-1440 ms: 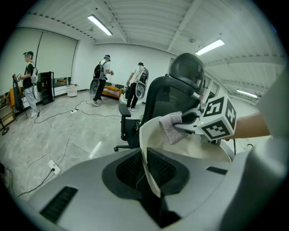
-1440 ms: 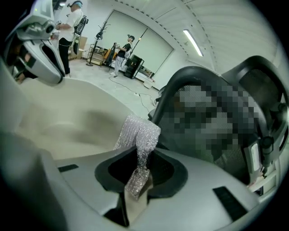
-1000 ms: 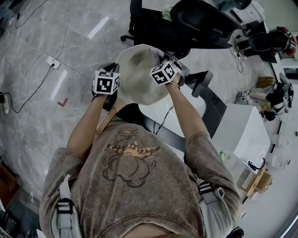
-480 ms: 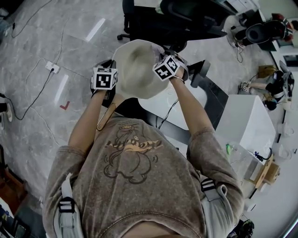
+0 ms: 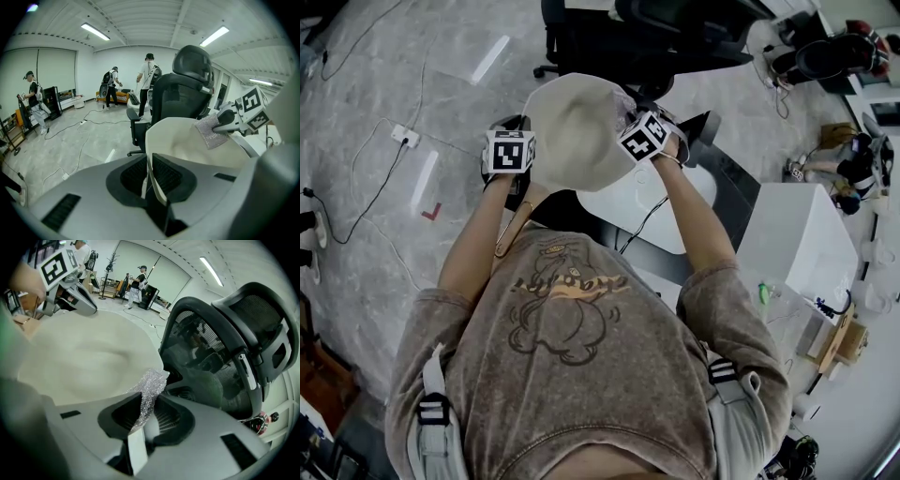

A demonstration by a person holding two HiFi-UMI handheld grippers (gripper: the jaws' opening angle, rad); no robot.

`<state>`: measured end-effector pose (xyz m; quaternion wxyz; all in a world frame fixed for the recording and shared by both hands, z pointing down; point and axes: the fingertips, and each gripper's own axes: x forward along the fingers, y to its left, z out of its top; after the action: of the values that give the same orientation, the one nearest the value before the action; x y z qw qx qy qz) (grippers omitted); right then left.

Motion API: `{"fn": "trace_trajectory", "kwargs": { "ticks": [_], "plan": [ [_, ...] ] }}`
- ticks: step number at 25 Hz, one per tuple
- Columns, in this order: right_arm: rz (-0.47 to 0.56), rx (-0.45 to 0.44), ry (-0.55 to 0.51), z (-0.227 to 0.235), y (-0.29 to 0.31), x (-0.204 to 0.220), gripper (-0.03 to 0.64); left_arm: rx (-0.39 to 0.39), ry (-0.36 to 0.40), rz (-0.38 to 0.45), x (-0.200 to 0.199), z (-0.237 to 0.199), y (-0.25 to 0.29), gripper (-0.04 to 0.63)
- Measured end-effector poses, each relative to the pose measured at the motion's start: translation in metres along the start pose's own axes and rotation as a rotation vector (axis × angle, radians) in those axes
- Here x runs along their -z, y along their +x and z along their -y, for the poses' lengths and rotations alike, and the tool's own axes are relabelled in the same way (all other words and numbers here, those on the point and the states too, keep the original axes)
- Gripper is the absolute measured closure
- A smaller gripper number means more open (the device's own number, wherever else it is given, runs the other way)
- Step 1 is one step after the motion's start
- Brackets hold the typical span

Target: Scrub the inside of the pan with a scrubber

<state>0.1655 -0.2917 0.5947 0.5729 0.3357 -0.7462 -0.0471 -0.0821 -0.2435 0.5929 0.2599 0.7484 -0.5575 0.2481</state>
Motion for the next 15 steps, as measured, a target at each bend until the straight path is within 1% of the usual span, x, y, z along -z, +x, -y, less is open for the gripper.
{"fn": "trace_trajectory", "kwargs": {
  "ticks": [4, 9, 15],
  "plan": [
    [-0.012, -0.032, 0.003, -0.005, -0.005, 0.009, 0.521, -0.010, 0.009, -0.006, 0.001, 0.001, 0.003, 0.546],
    [-0.029, -0.116, 0.012, -0.022, -0.012, 0.016, 0.522, -0.021, 0.014, -0.007, 0.002, 0.001, 0.005, 0.546],
    [-0.059, -0.190, 0.008, -0.039, -0.021, 0.022, 0.522, -0.024, 0.016, -0.009, 0.001, 0.002, 0.005, 0.546]
  ]
}}
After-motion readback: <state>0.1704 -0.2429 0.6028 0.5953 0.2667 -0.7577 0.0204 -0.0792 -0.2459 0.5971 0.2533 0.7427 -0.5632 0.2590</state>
